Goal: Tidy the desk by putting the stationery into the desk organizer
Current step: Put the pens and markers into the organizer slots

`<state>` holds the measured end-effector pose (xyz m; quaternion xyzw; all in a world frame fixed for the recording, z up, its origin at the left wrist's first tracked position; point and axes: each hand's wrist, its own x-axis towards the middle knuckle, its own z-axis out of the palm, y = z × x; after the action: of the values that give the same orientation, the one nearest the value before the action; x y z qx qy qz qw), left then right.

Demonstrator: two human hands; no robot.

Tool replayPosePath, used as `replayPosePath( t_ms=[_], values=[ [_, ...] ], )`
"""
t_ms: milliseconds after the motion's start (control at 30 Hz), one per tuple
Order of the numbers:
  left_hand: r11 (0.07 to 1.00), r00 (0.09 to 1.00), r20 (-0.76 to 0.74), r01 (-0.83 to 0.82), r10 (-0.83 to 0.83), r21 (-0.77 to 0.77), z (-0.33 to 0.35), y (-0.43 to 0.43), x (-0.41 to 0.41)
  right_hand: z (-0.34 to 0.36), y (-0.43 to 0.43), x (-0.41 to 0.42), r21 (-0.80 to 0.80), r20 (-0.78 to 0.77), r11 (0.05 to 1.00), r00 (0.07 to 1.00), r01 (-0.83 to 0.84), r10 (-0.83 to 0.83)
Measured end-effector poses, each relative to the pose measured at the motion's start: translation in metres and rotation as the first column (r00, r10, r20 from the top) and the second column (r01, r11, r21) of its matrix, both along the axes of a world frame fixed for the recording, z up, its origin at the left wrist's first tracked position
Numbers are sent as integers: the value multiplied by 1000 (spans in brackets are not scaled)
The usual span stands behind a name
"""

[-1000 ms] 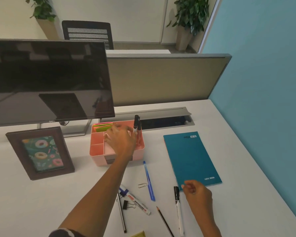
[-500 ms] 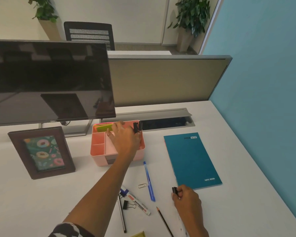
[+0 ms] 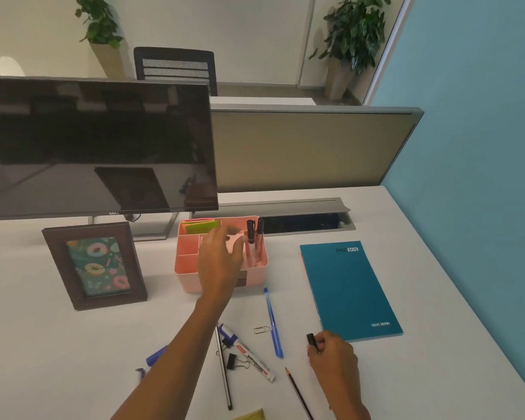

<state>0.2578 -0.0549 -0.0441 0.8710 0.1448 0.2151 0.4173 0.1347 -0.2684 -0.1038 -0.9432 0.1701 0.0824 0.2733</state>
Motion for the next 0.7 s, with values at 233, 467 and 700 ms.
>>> replayPosePath(
  t_ms=[233, 467, 700],
  values=[
    [981, 991, -122, -81, 60, -176, -15, 20, -94, 12, 22, 11, 100, 45, 994, 998, -43, 38],
    [999, 830, -556, 17, -34, -36, -47, 6, -114, 38, 43, 50, 248, 171, 967, 985, -60, 17],
    [992, 721, -693, 91, -10, 81, -46, -1, -109, 90, 66, 97, 398, 375, 911, 925, -105, -58]
  ],
)
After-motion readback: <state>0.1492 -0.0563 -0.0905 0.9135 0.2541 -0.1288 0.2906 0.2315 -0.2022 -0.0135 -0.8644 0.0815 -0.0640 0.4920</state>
